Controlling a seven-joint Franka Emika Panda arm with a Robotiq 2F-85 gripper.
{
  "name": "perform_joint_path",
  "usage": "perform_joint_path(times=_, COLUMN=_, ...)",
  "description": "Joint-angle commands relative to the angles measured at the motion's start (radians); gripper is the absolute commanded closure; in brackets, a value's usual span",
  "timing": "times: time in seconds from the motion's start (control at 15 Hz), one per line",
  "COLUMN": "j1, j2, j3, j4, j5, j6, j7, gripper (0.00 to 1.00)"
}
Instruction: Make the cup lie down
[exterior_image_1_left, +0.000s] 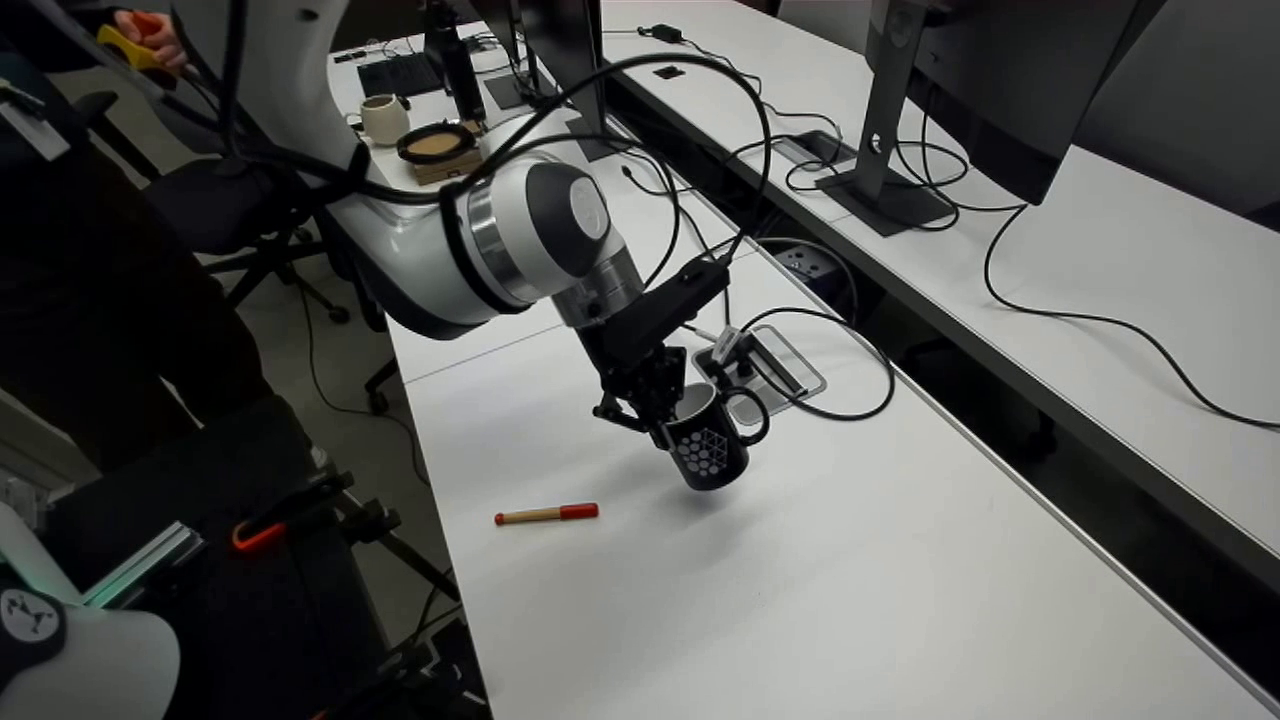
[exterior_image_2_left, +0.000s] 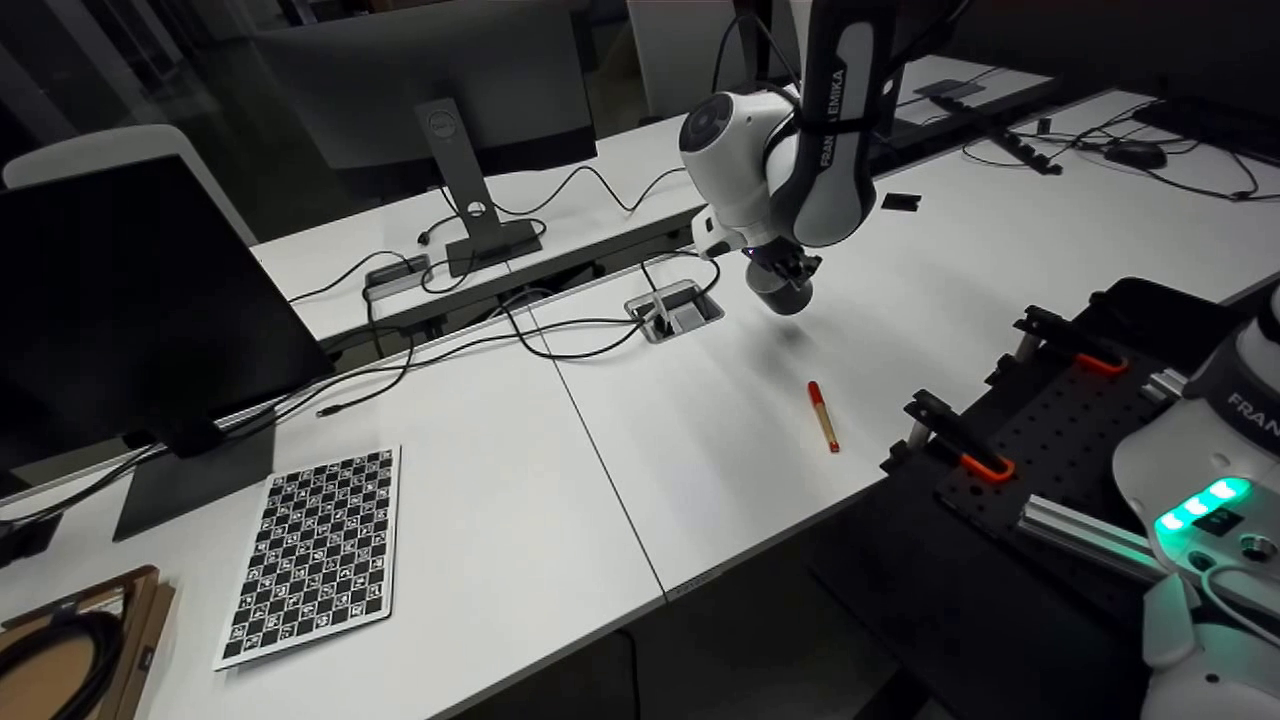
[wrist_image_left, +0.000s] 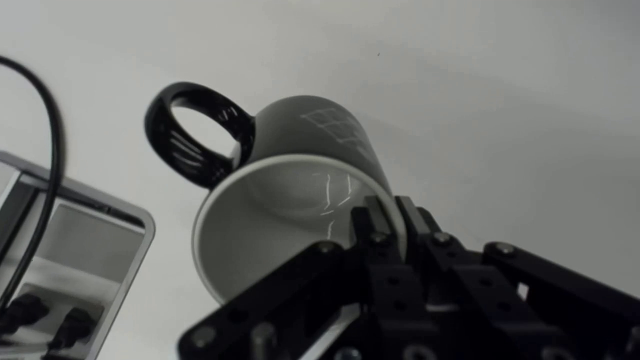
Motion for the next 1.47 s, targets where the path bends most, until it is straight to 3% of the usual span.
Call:
perform_joint_path(times=0.0, j1=-0.032, j2=0.029, j3=0.046, j4=0.080, j5=-0.204, j6=-0.212, j7=0.222, gripper=0.98)
perform_joint_path(times=0.2, j1=-0.100, j2=0.041, j3=0.148, j4=0.121, j5=-0.321, j6=-0.433, j7=0.345, gripper=0.98)
perform_joint_path(times=0.27, j1=0.003, j2=0.076, j3=0.062, j4=0.123, j5=-0.255, j6=-0.443, j7=0.325, gripper=0.98)
perform_joint_path(times=0.33, j1=-0.132, j2=0.058, j3=0.204, j4=0.143, j5=-0.340, j6=-0.557, j7=0.367, gripper=0.98)
perform_joint_path(times=0.8, j1=-0.206, j2=0.196, j3=0.390, j4=0.258, j5=-0.382, j6=-0.969, j7=0.404, gripper=0.98)
perform_joint_path(times=1.07, j1=-0.232, j2=0.270, j3=0.448, j4=0.316, j5=-0.404, j6=-1.088, j7=0.375, gripper=0.98)
perform_joint_path(times=1.4, j1=-0.285, j2=0.315, j3=0.494, j4=0.375, j5=-0.398, j6=-1.083, j7=0.374, gripper=0.98)
